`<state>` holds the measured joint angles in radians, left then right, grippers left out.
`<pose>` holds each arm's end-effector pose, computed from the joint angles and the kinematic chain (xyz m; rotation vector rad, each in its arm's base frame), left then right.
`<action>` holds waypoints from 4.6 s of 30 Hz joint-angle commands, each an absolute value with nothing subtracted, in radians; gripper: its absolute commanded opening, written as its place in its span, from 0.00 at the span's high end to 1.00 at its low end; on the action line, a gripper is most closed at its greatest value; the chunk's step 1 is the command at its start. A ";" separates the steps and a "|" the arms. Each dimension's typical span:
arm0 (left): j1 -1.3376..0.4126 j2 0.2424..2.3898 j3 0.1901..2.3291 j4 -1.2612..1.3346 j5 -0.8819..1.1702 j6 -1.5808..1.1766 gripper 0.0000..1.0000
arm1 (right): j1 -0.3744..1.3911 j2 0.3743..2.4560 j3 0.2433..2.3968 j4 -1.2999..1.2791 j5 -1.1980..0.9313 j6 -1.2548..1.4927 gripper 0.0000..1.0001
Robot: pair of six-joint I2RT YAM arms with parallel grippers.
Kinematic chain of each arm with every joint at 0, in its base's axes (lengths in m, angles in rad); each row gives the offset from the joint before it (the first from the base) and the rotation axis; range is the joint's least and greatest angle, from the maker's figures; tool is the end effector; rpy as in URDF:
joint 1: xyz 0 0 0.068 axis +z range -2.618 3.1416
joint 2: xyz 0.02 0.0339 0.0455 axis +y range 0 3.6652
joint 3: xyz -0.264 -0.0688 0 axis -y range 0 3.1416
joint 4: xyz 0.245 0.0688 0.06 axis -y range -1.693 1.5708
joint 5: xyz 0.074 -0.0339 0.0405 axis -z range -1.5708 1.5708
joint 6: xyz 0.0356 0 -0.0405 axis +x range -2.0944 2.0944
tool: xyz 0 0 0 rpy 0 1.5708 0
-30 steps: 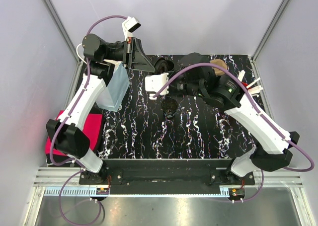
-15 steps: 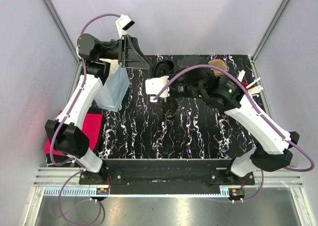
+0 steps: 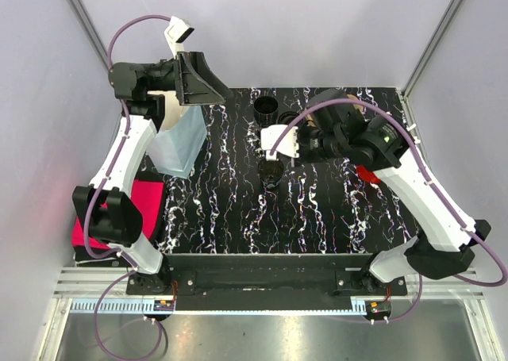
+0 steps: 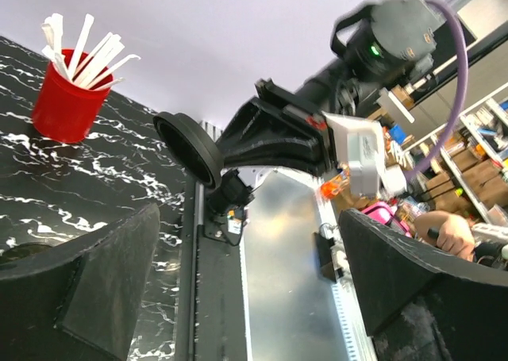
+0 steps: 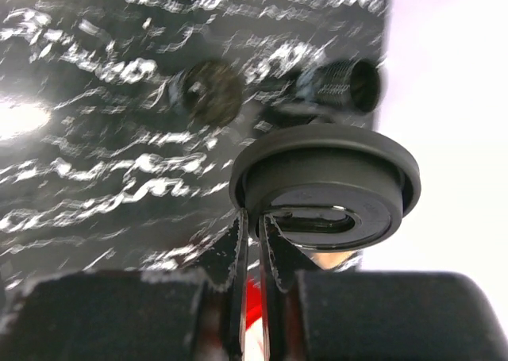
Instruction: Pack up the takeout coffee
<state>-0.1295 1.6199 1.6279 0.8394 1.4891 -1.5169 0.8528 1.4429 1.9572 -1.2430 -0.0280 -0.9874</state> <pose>0.3210 -0.0776 0.4968 0.8554 1.6134 -1.7789 0.1650 0.1903 0.4751 -1.8383 1.3814 -0.0371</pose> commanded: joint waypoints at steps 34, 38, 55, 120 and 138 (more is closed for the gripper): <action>-0.319 1.471 1.689 1.509 1.618 -1.874 0.01 | 0.505 1.446 1.557 -1.269 -0.537 -0.790 1.00; -0.281 1.425 1.663 1.511 1.602 -1.882 0.01 | 0.496 1.489 1.520 -1.238 -0.470 -0.759 1.00; -0.067 1.129 1.875 -0.492 1.061 -0.410 0.01 | 0.430 1.653 1.410 -1.035 -0.242 -0.652 1.00; -0.359 1.348 1.164 -0.224 0.830 0.020 0.01 | 0.402 1.617 1.043 -0.575 -0.106 -0.626 0.57; -0.357 1.345 1.151 -0.219 0.851 0.014 0.01 | 0.402 1.663 1.019 -0.554 -0.106 -0.643 0.64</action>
<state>-0.3573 1.3743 1.1606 -0.2718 0.8158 0.0170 0.4057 1.6600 1.0256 -0.5823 -0.0982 -0.6304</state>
